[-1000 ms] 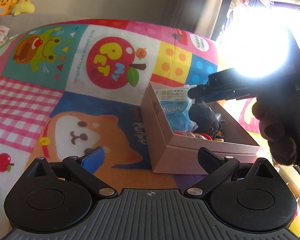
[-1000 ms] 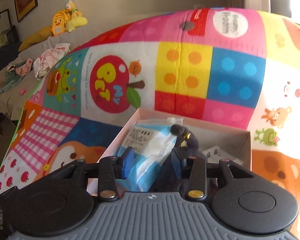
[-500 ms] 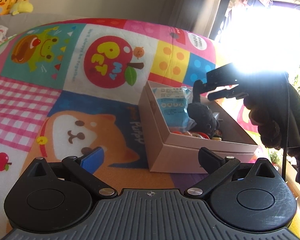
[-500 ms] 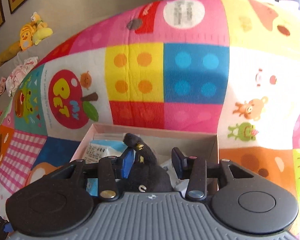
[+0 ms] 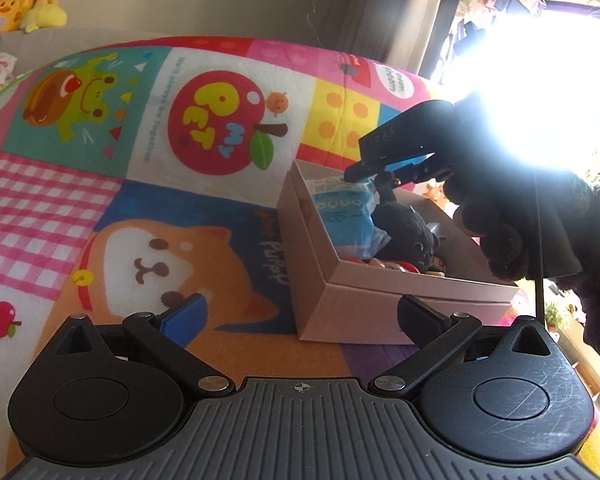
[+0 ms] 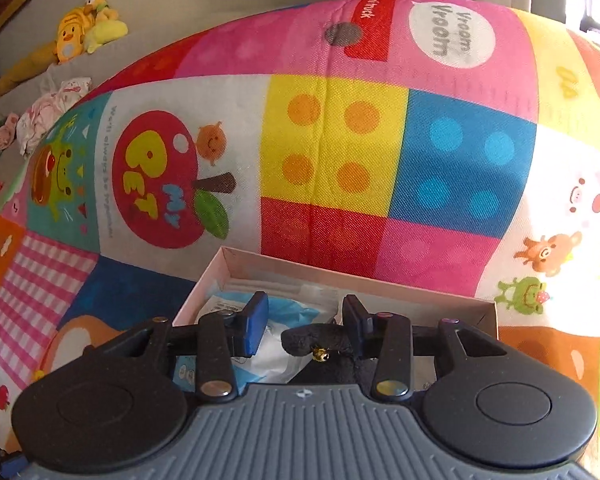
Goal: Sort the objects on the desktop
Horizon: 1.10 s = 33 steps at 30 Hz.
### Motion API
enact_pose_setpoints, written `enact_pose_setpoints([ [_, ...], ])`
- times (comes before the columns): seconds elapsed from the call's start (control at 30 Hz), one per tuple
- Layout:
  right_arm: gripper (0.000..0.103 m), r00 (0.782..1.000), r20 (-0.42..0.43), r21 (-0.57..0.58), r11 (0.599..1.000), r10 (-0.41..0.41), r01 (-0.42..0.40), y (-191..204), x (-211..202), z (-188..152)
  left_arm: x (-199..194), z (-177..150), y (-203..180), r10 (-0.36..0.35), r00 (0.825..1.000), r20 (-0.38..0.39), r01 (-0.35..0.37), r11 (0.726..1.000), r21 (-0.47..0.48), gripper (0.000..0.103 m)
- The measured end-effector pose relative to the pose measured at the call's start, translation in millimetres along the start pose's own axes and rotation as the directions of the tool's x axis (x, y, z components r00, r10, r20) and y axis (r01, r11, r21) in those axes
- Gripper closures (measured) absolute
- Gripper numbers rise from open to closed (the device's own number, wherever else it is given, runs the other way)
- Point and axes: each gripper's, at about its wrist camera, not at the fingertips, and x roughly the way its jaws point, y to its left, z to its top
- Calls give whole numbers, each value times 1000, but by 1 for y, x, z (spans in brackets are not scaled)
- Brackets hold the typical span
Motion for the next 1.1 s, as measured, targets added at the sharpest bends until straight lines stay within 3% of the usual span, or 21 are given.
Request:
enact_pose_setpoints([
  [0.17,52,999,-20,46,998,45,-44,-14,-11,-5,-4,0,-4,-11,1000,14,11,1000,20,0],
  [0.3,50,998,30,93,994,51,-54,-31,-46,-20,-2,0,-4,-9,1000,6,9,1000,20,0],
  [0.43,31,995,93,104,993,43,-52,-48,-95,-58,-1,-1,-4,-8,1000,2,8,1000,24,0],
  [0.63,5,994,98,124,990,48,-60,-52,-149,-136,-6,-8,-17,-18,1000,-16,20,998,67,0],
  [0.7,0,994,99,132,990,39,-52,-47,-159,-161,-11,-15,-21,-12,999,-47,15,998,69,0],
  [0.87,0,996,61,50,996,69,-72,-13,-174,-218,-34,-36,-33,120,988,-100,-107,987,121,0],
  [0.97,0,997,23,5,997,79,-79,7,-176,-241,-53,-46,-42,124,988,-88,-108,980,165,0],
  [1.1,0,1000,-8,-3,1000,19,-19,16,-167,-256,-56,-54,-53,175,981,-90,-154,968,196,0],
])
